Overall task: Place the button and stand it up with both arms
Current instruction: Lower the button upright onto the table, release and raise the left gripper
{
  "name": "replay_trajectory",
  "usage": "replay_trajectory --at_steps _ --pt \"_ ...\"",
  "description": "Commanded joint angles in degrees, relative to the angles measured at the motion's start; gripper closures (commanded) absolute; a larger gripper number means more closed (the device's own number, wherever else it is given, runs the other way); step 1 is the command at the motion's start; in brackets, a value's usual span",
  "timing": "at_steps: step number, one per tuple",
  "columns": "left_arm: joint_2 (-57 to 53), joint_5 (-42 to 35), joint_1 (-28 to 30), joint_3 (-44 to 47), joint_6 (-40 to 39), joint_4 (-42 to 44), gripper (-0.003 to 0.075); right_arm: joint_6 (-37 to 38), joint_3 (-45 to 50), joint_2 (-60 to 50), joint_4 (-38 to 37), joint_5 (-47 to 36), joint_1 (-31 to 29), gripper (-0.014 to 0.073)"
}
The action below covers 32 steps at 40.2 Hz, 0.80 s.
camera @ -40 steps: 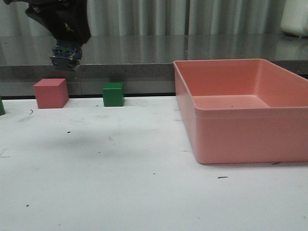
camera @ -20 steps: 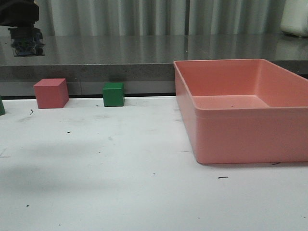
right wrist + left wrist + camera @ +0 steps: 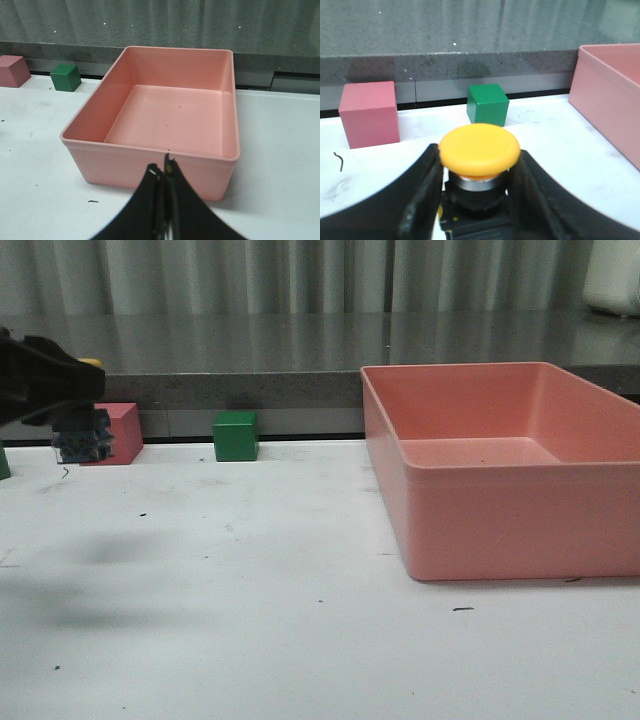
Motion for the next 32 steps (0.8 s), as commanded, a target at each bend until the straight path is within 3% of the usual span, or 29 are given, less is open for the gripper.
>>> replay_trajectory --at_steps 1,8,24,32 --pt "4.19 -13.77 0.22 -0.87 -0.08 -0.11 0.0624 -0.4 -1.61 0.54 -0.52 -4.85 -0.23 0.066" --pt "13.78 -30.27 0.22 -0.67 -0.08 -0.11 0.0624 -0.4 -1.61 0.54 -0.52 -4.85 -0.23 0.066" --pt "17.18 -30.54 0.22 -0.79 -0.08 0.39 0.0608 -0.4 -1.61 0.54 -0.52 -4.85 -0.23 0.066" --pt "17.18 -30.54 0.22 -0.79 -0.08 0.46 0.0473 -0.4 -1.61 0.54 -0.52 -4.85 -0.23 0.066"
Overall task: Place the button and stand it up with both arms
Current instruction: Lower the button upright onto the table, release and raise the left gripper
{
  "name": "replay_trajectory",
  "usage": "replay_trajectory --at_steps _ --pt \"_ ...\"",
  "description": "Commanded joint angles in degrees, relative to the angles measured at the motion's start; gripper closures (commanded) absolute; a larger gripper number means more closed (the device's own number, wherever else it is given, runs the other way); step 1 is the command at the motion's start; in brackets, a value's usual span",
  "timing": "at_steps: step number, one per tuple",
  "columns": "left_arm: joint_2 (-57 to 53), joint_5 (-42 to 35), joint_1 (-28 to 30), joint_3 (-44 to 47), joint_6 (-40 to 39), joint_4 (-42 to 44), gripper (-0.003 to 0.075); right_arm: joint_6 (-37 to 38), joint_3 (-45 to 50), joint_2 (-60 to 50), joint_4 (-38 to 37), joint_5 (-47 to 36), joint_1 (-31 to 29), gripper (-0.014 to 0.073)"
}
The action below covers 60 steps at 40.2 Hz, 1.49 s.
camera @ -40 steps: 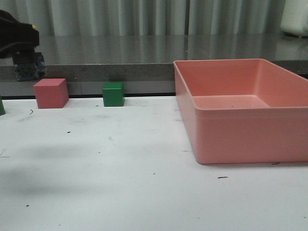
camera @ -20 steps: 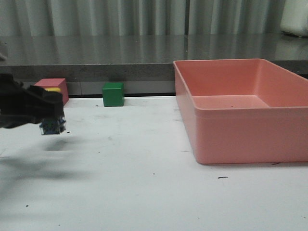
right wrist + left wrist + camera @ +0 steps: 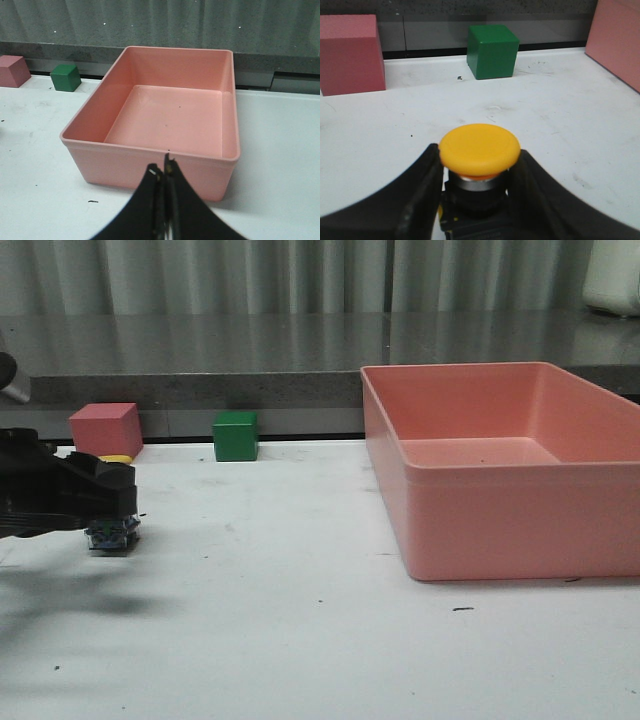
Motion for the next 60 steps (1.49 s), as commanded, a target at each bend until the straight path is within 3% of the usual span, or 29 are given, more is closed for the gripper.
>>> replay_trajectory --at_steps 1,7,11,36,44,60 --pt "-2.18 -13.59 0.22 -0.88 -0.08 -0.16 0.0445 -0.4 -1.61 0.54 -0.52 -4.85 -0.23 0.066" --pt "-2.18 -13.59 0.22 -0.88 -0.08 0.12 0.0309 -0.4 -1.61 0.54 -0.52 -4.85 -0.23 0.066" --pt "-2.18 -13.59 0.22 -0.88 -0.08 0.12 0.0264 -0.4 -1.61 0.54 -0.52 -4.85 -0.23 0.066" --pt "-5.57 -7.95 0.22 -0.88 -0.08 3.15 0.0256 -0.4 -1.61 0.54 -0.52 -4.85 -0.23 0.066" --pt "-12.83 0.4 0.22 -1.21 -0.08 2.94 0.0255 -0.4 -1.61 0.54 -0.52 -4.85 -0.23 0.066" --pt "-38.25 28.61 0.22 -2.34 -0.91 2.94 0.0258 -0.4 -1.61 0.54 -0.52 -4.85 -0.23 0.066"
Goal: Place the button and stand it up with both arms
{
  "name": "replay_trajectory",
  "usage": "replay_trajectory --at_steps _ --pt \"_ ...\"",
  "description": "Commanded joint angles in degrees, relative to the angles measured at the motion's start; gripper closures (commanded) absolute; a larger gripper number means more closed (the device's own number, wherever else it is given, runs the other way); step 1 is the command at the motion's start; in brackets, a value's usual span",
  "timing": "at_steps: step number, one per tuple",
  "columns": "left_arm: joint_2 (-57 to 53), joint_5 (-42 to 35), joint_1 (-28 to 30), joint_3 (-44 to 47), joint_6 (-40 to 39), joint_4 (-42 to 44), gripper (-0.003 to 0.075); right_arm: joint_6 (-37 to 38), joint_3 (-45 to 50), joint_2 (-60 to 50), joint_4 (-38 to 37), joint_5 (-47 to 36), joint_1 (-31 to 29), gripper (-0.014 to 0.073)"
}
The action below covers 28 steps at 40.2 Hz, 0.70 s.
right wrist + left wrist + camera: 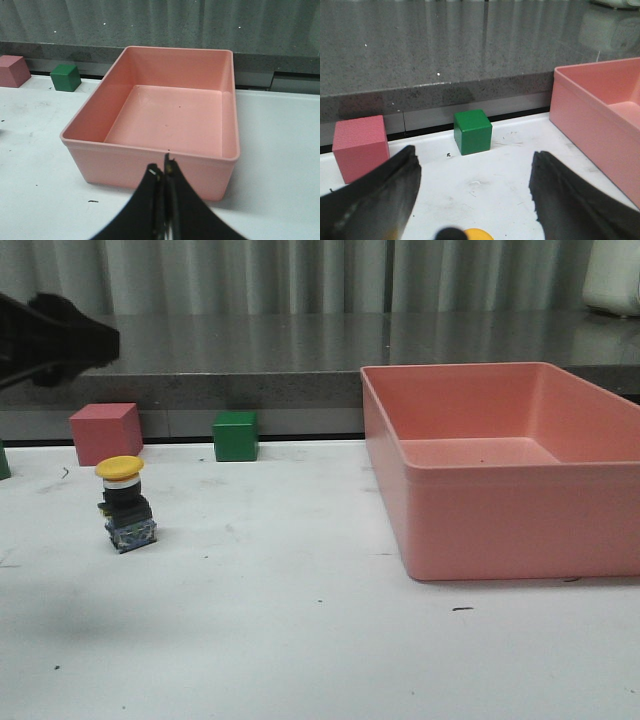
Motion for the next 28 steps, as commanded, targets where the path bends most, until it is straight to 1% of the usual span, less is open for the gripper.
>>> replay_trajectory --at_steps 1,4,6,8,13,14,17,22,24,28 --pt "-9.27 4.63 0.22 -1.36 -0.72 -0.37 0.0258 -0.4 -1.61 0.54 -0.52 -4.85 -0.23 0.066" --pt "-16.03 12.97 0.22 -1.36 -0.72 -0.37 0.0267 -0.4 -1.61 0.54 -0.52 -4.85 -0.23 0.066" --pt "-20.43 19.51 0.22 -1.36 -0.72 -0.37 0.0293 -0.4 -1.61 0.54 -0.52 -4.85 -0.23 0.066" --pt "-24.74 25.29 0.22 -1.36 -0.72 -0.37 0.0337 -0.4 -1.61 0.54 -0.52 -4.85 -0.23 0.066" --pt "-34.5 40.5 0.22 -1.36 -0.72 -0.37 0.0491 -0.4 -1.61 0.54 -0.52 -4.85 -0.23 0.066" --pt "-36.55 43.64 0.22 -1.36 -0.72 -0.37 0.0535 -0.4 -1.61 0.54 -0.52 -4.85 -0.23 0.066" --pt "-41.71 51.89 0.22 -1.36 -0.72 -0.37 0.0613 -0.4 -1.61 0.54 -0.52 -4.85 -0.23 0.066" --pt "-49.19 61.06 0.22 -1.36 -0.72 -0.37 0.0729 -0.4 -1.61 0.54 -0.52 -4.85 -0.23 0.066" --pt "-51.96 63.81 0.22 -1.36 -0.72 -0.52 0.074 -0.4 -1.61 0.54 -0.52 -4.85 -0.23 0.066" --pt "-57.65 66.1 0.22 -1.36 -0.72 -0.51 0.074 -0.4 -1.61 0.54 -0.52 -4.85 -0.23 0.066"
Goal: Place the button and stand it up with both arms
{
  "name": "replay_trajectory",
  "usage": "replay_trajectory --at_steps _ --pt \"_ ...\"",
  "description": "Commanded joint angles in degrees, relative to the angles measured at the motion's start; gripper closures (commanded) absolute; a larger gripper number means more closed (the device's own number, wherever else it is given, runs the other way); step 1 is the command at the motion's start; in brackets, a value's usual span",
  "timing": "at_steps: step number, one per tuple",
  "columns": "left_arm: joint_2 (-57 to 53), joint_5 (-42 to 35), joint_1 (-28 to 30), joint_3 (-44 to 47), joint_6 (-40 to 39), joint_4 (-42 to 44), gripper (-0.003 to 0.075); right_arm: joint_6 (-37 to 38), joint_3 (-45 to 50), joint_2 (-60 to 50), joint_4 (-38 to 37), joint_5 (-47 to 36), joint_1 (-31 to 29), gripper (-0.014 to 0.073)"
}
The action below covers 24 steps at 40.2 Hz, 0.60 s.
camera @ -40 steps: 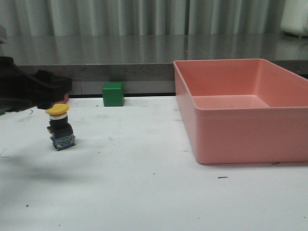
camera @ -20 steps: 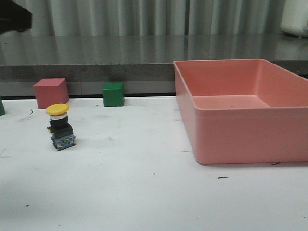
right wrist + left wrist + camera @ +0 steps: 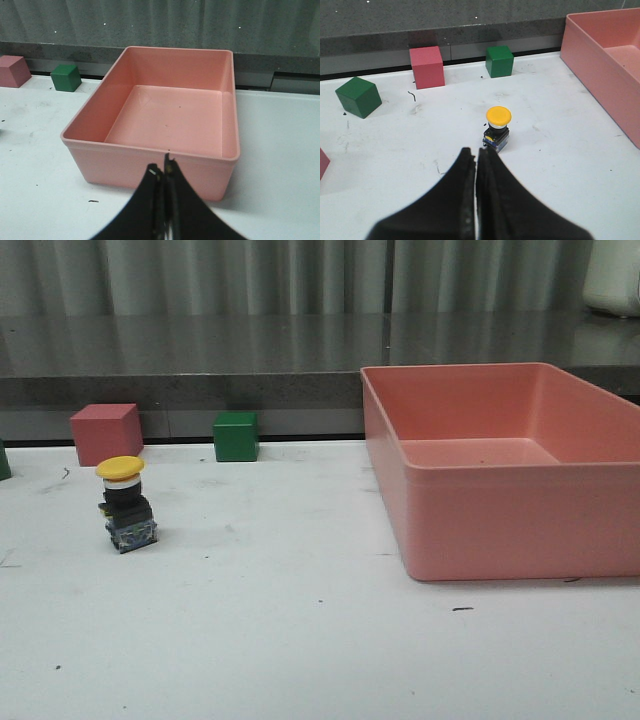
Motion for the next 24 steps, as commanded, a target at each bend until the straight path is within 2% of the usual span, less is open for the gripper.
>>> replay_trajectory --at_steps 1,9,15,24 --pt "-5.25 -1.26 0.22 -1.46 -0.72 -0.41 0.074 -0.4 -1.61 0.54 -0.52 -4.85 -0.23 0.066" --pt "-16.54 -1.36 0.22 -1.34 -0.72 -0.68 0.074 -0.4 -1.61 0.54 -0.52 -4.85 -0.23 0.066" --pt "-24.23 -4.98 0.22 0.41 -0.72 -0.68 0.074 -0.4 -1.61 0.54 -0.52 -4.85 -0.23 0.066" --pt "-27.57 -9.94 0.22 1.87 -0.72 -0.68 0.074 -0.4 -1.61 0.54 -0.52 -4.85 -0.23 0.066"
